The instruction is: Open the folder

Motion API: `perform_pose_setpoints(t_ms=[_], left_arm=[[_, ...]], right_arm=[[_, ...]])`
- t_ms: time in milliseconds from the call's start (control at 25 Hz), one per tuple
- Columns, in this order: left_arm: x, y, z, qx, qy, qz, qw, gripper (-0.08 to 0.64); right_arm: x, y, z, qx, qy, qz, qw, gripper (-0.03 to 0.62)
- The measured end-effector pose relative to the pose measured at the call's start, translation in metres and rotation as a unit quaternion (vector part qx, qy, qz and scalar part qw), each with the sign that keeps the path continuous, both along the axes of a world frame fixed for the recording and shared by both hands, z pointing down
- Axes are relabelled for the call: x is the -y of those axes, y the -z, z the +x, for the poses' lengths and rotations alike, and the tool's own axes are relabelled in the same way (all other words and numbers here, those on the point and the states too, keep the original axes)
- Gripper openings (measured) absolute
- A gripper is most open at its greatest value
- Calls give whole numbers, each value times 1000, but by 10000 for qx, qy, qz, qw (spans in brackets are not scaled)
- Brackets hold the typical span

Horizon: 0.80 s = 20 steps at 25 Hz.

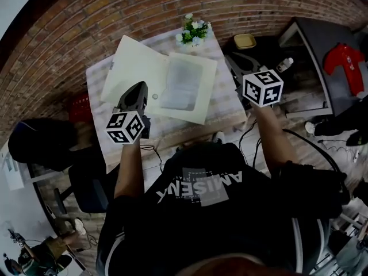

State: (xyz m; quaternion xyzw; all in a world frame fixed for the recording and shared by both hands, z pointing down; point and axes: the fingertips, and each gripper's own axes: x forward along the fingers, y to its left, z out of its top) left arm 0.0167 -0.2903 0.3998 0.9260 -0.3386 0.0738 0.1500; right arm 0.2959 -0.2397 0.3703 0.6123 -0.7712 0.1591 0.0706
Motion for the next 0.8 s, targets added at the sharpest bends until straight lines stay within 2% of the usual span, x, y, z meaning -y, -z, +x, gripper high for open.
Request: perform_pose_setpoints(t_ms=[120, 240, 440, 800], left_arm=[[-6, 29, 8, -342, 46, 199, 9992, 14], [-12, 52, 15, -494, 13, 384, 9980, 14], [-16, 67, 20, -428, 59, 536, 9976, 14], [-23, 83, 26, -204, 137, 1005, 9946, 12]], right_arm=[[-10, 23, -5, -111, -10, 293, 9995, 55], [-19, 43, -10, -235, -12, 537, 9983, 49], [-32, 66, -13, -283, -68, 814, 9963, 44], [-45, 84, -9, -315, -212, 1039, 9939, 43]])
